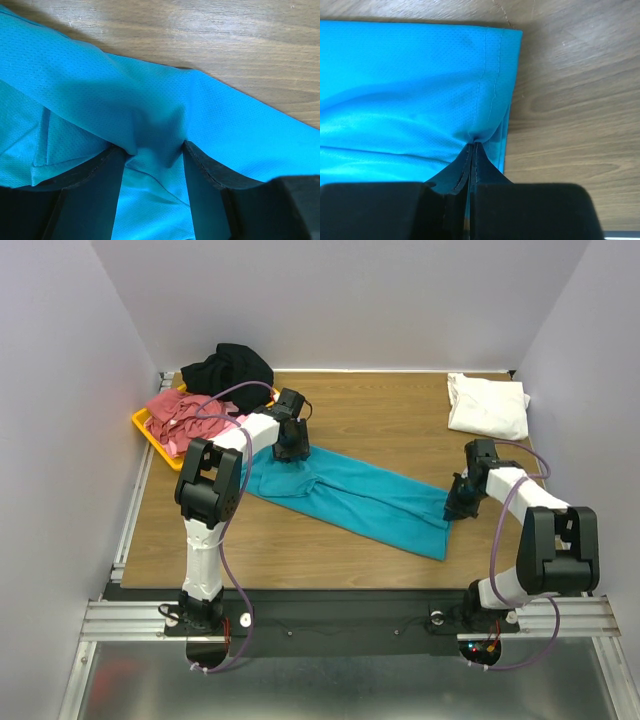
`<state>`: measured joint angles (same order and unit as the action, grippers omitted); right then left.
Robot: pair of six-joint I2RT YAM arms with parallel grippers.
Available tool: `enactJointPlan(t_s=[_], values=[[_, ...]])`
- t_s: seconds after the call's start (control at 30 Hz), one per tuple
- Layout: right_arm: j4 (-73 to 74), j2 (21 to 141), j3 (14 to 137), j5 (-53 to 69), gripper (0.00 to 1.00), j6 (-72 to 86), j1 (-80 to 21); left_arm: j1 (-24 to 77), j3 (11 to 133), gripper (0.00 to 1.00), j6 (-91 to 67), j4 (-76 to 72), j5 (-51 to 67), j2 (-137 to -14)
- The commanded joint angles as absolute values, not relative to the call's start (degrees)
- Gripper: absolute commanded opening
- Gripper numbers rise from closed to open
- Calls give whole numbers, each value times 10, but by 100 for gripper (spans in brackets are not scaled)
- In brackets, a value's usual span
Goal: Fold and stack the t-shirts
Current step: Fold the tshirt
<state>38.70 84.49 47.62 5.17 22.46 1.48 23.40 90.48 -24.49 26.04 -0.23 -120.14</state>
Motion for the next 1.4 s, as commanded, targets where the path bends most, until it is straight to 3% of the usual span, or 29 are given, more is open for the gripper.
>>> enactJointPlan(t_s=[0.0,0.6,0.77,0.97,1.37], values=[[406,811,477,65,0,219,18,230,911,61,-240,282,-3,-1201],[477,788,489,79,1,210,18,230,911,61,-241,283,-3,-1203],[497,785,495,93,9,207,18,230,911,61,-241,284,-3,-1204],[522,780,508,130,26,197,18,230,912,61,-241,285,-3,-1205],[540,802,583,128,30,194,18,229,920,61,-232,301,-12,-1194]])
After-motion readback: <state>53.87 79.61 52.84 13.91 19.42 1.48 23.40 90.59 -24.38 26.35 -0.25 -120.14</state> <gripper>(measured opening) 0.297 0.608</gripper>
